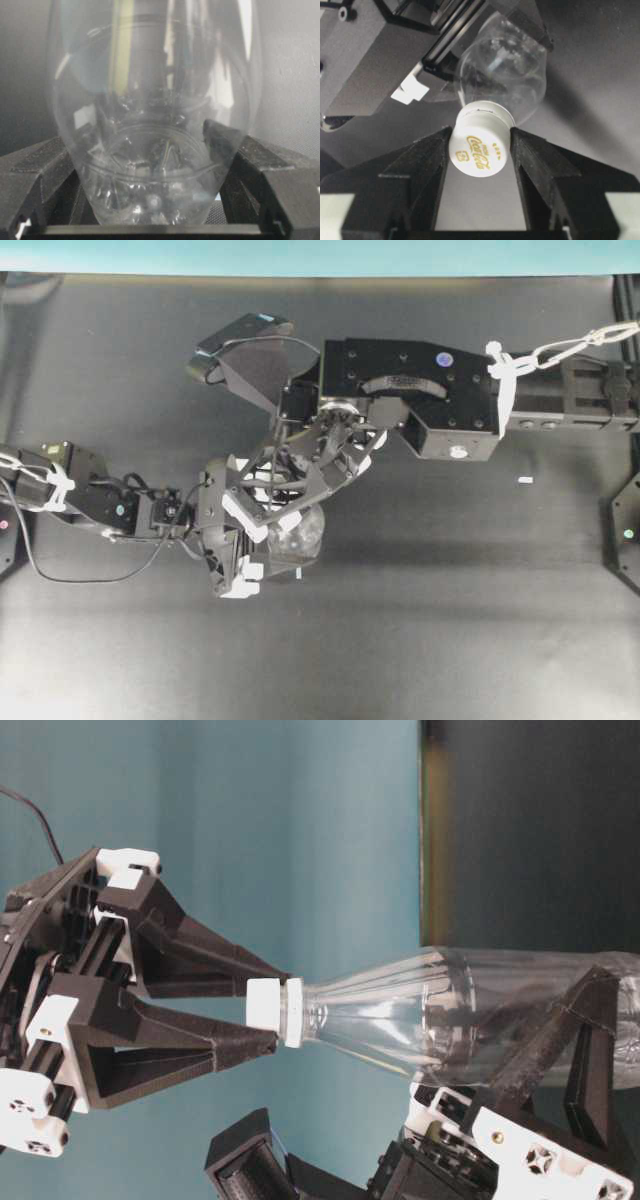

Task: Open the bottle cap by holding the bottle with the left arm and twisting the cap with the right arm.
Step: 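Lower the right gripper onto the white cap and close on it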

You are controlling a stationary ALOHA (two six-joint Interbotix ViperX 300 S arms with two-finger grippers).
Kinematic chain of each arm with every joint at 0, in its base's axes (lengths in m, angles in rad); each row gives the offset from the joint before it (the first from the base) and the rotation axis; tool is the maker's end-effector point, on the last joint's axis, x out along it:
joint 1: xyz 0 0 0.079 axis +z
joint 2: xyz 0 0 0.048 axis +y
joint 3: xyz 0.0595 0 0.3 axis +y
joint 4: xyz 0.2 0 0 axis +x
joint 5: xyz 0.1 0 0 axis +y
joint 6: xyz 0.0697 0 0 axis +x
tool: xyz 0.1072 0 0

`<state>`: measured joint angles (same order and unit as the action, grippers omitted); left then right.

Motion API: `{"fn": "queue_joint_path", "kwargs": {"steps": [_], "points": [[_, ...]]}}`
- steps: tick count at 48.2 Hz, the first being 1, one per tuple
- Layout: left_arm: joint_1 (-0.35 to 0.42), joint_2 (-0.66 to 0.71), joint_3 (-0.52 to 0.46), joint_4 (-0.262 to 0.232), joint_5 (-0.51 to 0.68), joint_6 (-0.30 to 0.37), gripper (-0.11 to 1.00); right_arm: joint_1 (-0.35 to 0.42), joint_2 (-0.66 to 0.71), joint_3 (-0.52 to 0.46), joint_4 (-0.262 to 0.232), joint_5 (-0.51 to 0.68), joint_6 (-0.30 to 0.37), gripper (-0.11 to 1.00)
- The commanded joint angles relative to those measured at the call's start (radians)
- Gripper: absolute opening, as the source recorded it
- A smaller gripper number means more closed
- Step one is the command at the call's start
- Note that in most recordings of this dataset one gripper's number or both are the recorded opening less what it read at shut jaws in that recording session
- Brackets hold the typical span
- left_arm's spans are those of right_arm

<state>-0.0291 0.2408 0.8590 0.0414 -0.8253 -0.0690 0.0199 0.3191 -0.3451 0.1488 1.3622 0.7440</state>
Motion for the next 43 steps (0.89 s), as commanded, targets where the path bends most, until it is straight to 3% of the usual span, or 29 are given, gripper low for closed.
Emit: {"fn": "queue_joint_path", "kwargs": {"steps": [1, 10, 21, 43], "points": [[-0.003, -0.003, -0.005, 0.003, -0.003, -0.002, 0.81, 0.009, 0.003, -0.009, -0.002, 0.005, -0.037, 0.38], [-0.003, -0.003, -0.003, 0.003, -0.003, -0.002, 0.81, 0.006, 0.012, -0.029, -0.002, 0.02, -0.169, 0.38], [-0.003, -0.003, 0.002, 0.003, -0.003, -0.002, 0.81, 0.002, 0.02, -0.048, -0.002, 0.051, -0.511, 0.38], [-0.005, -0.003, 0.002, 0.003, -0.003, -0.003, 0.81, -0.005, 0.02, -0.049, -0.002, 0.1, -1.022, 0.38]]}}
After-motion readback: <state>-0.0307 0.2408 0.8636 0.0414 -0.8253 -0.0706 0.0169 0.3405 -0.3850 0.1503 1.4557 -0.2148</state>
